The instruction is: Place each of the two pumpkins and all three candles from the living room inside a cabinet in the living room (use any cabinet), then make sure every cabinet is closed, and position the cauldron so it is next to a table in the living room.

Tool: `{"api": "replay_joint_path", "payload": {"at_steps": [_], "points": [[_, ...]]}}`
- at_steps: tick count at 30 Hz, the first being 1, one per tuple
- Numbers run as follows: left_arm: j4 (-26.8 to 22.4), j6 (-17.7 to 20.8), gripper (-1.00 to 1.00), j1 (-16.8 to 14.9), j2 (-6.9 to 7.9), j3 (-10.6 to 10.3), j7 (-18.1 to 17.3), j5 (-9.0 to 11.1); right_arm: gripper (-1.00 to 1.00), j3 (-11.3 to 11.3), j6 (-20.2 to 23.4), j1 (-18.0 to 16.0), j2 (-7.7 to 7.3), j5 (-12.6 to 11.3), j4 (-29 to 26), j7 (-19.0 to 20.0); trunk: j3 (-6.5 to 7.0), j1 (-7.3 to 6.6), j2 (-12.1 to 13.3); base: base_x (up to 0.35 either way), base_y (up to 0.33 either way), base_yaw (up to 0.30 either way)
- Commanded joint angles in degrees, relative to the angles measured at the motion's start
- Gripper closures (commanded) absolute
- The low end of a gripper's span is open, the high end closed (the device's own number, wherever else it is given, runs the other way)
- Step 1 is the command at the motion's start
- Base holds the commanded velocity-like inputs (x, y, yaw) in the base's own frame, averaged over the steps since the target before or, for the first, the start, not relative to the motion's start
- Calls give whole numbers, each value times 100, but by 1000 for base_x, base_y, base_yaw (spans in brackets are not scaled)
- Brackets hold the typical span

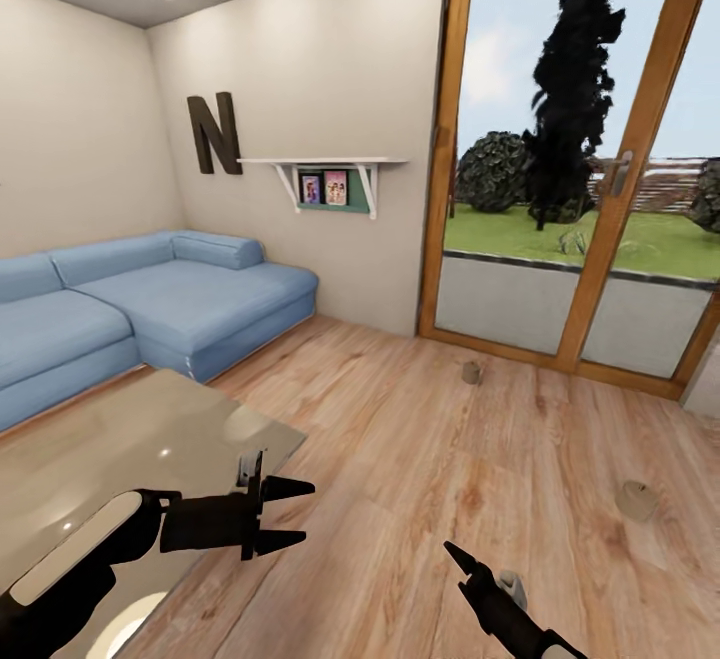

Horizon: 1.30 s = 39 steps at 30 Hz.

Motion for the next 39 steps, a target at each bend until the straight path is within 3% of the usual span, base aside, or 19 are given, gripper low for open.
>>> {"api": "replay_joint_path", "payload": {"at_steps": [1,15,30,39], "points": [[-5,2,-100,-4,4,-5,55,62,-100,-10,57,-4,-1,-35,3,15,-6,-1,-3,0,65,-227],[-5,10,-100,-4,4,-4,54,62,-100,-13,56,-4,-1,-35,5,15,-2,-1,-3,61,41,-108],[-2,11,-100,-4,4,5,46,62,-100,-13,56,-4,-1,-35,3,15,55,-1,-3,8,5,-228],[1,11,-100,-4,4,5,45,62,-100,-14,60,-4,-1,-35,3,15,58,-1,-3,0,0,-28]]}}
